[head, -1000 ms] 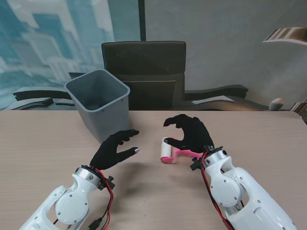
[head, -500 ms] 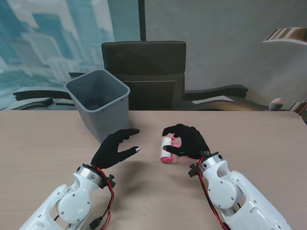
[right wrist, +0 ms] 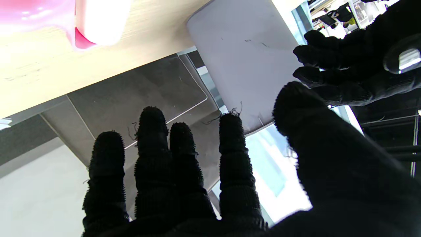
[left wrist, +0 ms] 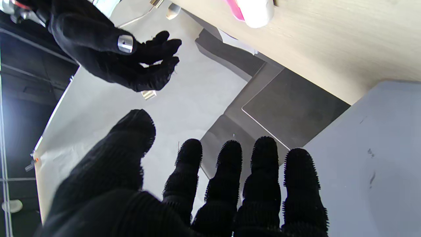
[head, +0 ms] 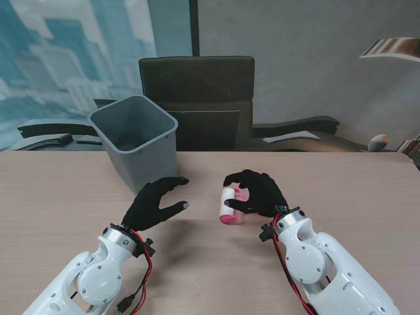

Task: Replace a lint-roller refill

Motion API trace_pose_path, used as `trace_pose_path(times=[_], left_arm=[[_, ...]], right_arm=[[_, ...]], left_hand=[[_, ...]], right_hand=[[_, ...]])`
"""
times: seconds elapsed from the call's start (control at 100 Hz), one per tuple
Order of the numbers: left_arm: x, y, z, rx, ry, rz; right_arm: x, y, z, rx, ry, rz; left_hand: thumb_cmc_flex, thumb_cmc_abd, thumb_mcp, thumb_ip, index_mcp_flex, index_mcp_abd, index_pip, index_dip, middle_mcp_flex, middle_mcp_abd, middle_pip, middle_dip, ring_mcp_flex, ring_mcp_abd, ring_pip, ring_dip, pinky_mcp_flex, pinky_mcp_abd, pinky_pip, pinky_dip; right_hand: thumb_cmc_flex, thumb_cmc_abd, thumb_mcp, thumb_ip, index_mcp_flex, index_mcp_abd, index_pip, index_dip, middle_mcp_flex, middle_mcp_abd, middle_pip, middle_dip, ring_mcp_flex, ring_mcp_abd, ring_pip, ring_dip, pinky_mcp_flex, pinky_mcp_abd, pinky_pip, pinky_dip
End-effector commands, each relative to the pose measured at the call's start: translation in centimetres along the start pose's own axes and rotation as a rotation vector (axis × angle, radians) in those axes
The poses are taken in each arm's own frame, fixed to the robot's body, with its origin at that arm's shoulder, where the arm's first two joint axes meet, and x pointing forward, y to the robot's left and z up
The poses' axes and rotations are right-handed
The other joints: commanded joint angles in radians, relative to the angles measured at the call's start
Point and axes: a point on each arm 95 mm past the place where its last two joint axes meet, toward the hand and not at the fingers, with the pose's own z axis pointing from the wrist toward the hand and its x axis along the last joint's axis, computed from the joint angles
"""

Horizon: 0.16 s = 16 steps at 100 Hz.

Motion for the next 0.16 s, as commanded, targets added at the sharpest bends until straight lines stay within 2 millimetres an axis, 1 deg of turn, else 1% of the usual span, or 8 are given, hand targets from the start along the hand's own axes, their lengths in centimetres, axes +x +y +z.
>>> trace_pose_path(times=[0.0, 0.15], left_arm=[[-0.14, 0.09, 0.06, -0.009, -0.019, -0.016], [-0.13, 0.34, 0.23, -0.025, -0.026, -0.033]], right_arm=[[-0.09, -0.01, 0.04, 0.008, -0.006, -0.007], [-0.21, -0.04, 0.07, 0.007, -0.012, -0.010]], left_hand=[[-0.017, -0.045, 0.035, -0.018, 0.004, 0.002, 0.015, 0.002, -0.015, 0.014, 0.002, -0.021, -0.021, -0.019, -0.005, -0.002, -0.010, -0.009, -0.017, 0.010], [-0.016, -0.044, 0.034, -0.018, 0.004, 0.000, 0.015, 0.001, -0.015, 0.016, 0.000, -0.022, -0.021, -0.016, -0.004, -0.001, -0.011, -0.007, -0.017, 0.012]], right_hand=[[0.000, 0.017, -0.012, 0.032, -0.012, -0.007, -0.004, 0.002, 0.002, -0.012, -0.006, -0.006, 0.000, -0.027, -0.007, -0.002, -0.015, 0.004, -0.016, 0.000], [0.003, 0.022, -0.019, 0.034, -0.009, -0.006, -0.005, 0.002, 0.003, -0.011, -0.004, -0.005, -0.001, -0.025, -0.003, 0.000, -0.018, 0.009, -0.017, 0.001]])
